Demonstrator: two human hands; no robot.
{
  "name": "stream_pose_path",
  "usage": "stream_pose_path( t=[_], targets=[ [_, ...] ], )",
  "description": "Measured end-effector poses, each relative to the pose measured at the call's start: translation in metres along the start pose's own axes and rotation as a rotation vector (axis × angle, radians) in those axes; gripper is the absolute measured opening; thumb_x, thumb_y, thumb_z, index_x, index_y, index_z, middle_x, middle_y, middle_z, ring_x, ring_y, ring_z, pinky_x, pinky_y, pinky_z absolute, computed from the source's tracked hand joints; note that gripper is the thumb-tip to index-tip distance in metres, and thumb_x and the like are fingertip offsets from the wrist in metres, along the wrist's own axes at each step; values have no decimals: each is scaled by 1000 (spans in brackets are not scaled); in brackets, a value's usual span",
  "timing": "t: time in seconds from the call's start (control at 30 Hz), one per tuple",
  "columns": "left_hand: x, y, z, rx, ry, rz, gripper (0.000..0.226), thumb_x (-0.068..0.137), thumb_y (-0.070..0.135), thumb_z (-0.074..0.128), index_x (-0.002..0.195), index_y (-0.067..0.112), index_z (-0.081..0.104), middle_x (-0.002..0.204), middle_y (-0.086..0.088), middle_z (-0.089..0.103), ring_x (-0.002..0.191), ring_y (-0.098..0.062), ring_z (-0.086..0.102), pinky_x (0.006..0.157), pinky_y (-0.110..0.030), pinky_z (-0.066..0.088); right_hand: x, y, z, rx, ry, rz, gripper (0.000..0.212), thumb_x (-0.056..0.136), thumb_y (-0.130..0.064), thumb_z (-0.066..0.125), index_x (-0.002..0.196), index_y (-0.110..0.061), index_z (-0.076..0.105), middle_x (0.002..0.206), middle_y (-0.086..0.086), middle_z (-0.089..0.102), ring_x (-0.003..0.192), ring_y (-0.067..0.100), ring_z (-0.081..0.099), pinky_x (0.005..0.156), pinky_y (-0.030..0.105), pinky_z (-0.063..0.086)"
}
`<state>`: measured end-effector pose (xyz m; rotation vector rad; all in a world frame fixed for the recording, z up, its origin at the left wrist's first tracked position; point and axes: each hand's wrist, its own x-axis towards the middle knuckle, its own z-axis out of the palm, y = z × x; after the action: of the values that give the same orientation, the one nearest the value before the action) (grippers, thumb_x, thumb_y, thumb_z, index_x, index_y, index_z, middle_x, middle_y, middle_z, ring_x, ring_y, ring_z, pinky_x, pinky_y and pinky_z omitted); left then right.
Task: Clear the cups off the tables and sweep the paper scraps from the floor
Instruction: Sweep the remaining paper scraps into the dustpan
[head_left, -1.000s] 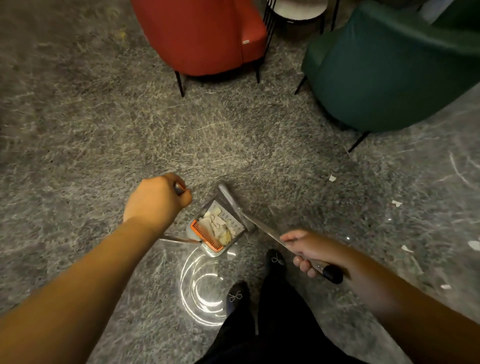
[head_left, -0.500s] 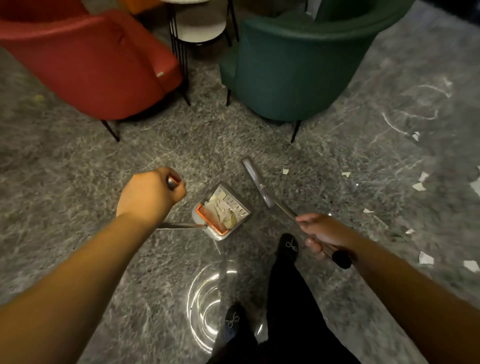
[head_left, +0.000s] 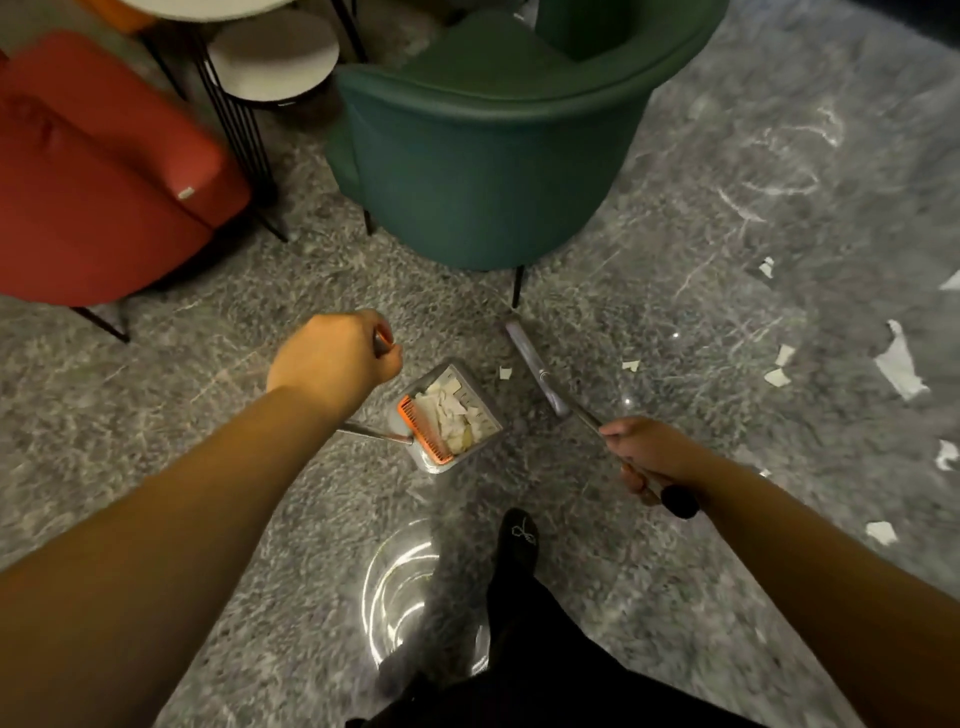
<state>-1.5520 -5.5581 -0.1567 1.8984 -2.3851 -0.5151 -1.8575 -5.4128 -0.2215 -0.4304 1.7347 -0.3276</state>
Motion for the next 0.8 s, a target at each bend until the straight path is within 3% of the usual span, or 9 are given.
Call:
stream_pose_path(
  t=[0.1,0.23,0.37,0.6,0.8],
  targets=[
    [41,27,4,43,-54,29,15,85,36,66,95,25,67,83,-3,67,76,-26,59,61,-30,42,26,-26,-29,3,16,55,26,101,-16,41,125,-17,53,65,12,50,31,10,45,36,17,36],
    [84,52,4,76,-101,20,15,86,37,65,96,26,66,90,-3,68,83,-27,63,65,-33,50,51,-57,-52,60,-19,110,25,101,-11,39,122,-14,53,69,12,49,30,10,46,34,15,35],
    [110,65,3,86,-100,18,15,86,37,67,96,25,66,86,-3,67,77,-26,61,60,-31,46,64,-78,-54,-24,-67,121,28,101,-7,39,126,-9,52,71,13,50,44,15,50,34,14,37],
    [125,76,2,85,-80,31,11,84,38,67,89,29,64,74,3,58,68,-23,56,53,-26,37,53,-74,-32,-207,-251,99,30,100,-8,39,128,-9,50,68,8,50,39,8,49,35,13,37],
    [141,77,-7,47,-114,84,11,82,35,70,85,26,64,81,-3,65,77,-26,61,61,-32,46,33,-61,-36,-13,-296,184,30,101,-17,40,127,-14,53,60,5,45,34,8,41,36,16,34]
  ],
)
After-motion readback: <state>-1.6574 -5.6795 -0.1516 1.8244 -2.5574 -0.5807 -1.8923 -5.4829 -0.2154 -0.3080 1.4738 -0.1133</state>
